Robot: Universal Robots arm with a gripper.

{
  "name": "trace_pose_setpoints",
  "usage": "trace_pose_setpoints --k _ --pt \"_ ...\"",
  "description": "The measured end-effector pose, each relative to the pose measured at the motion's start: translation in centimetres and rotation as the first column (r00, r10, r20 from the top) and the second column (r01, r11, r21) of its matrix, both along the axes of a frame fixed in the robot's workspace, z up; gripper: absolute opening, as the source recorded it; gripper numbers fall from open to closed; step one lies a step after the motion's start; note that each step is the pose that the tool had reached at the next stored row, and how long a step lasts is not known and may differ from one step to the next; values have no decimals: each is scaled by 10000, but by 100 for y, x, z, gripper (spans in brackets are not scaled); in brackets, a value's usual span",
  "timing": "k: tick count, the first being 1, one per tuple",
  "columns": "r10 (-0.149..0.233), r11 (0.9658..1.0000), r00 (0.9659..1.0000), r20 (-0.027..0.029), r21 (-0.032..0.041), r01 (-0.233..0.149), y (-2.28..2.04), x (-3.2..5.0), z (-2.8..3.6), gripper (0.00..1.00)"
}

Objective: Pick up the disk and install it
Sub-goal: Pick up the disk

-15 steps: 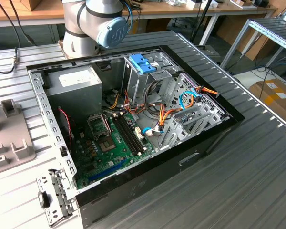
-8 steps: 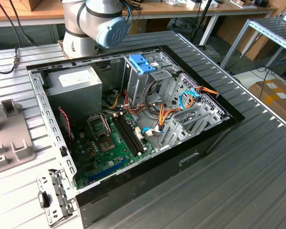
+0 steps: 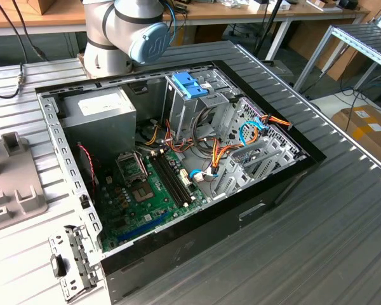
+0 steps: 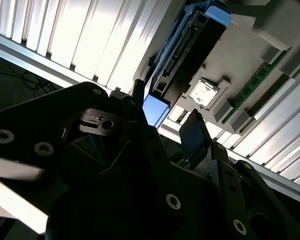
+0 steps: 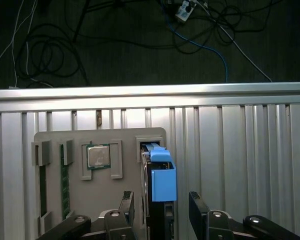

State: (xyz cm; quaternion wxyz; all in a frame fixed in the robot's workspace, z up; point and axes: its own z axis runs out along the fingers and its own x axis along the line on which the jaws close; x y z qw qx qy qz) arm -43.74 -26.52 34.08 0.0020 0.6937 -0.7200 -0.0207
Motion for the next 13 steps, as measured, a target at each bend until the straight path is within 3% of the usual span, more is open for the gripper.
trace_pose_setpoints --k 13 --pt "0 10000 10000 0 0 0 1 0 -21 56"
